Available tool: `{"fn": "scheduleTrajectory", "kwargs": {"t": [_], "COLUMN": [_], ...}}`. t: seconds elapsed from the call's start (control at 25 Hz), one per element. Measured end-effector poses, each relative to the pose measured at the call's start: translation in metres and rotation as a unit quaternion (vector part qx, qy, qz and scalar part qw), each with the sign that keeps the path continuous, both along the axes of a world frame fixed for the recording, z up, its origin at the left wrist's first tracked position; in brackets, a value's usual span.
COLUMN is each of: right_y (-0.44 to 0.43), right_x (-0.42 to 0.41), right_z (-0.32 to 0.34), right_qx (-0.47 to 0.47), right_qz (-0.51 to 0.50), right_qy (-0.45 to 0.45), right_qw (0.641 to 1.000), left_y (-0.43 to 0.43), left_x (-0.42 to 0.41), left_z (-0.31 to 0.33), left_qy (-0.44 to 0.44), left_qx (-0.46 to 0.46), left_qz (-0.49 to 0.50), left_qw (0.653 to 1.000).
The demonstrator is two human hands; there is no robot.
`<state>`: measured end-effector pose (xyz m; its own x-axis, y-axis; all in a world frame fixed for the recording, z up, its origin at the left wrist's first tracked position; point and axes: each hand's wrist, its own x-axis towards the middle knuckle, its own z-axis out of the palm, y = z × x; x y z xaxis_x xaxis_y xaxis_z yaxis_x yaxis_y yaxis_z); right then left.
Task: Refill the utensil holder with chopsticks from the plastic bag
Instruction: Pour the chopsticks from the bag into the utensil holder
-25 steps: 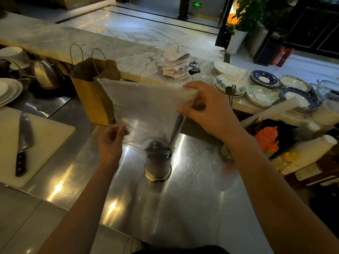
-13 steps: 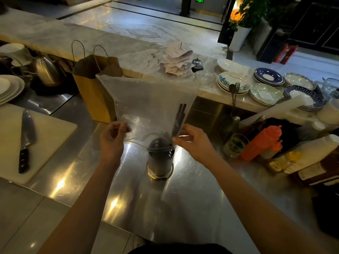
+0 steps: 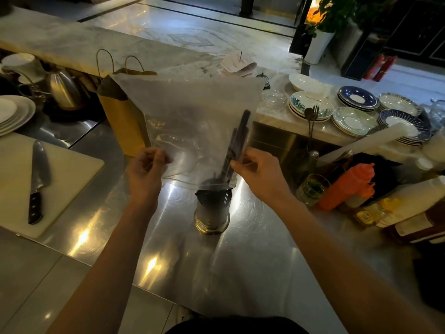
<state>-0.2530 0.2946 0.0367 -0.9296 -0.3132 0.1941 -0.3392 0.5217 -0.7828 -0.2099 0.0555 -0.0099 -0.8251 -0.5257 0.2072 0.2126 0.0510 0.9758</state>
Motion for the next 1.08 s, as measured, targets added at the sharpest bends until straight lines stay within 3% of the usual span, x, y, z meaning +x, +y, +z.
{"fn": "scheduleTrajectory", "kwargs": {"t": [0.4,0.6,1.08], "right_y": [-0.021,-0.015,-0.019], "right_x": [-0.001,0.005,0.011], "right_z": [-0.003,-0.023,-0.012], "right_qx": [-0.006,-0.003,-0.001], "right_qz": [0.002,-0.007,0.023], "right_qy": [-0.021,-0.047,-0.014], "right_qw": [1.0,0.999,1.0], "left_y": [-0.019,-0.015,-0.014], "left_x": [0.004,0.014,0.017], "left_z": [-0.004,-0.021,-0.023], "left_qy": [-0.002,-0.016,0.019], "left_qx": [0.009,-0.029,0.004], "left_qz": [0.026,0.019,0.007], "left_qw": [1.0,0.999,1.0]}}
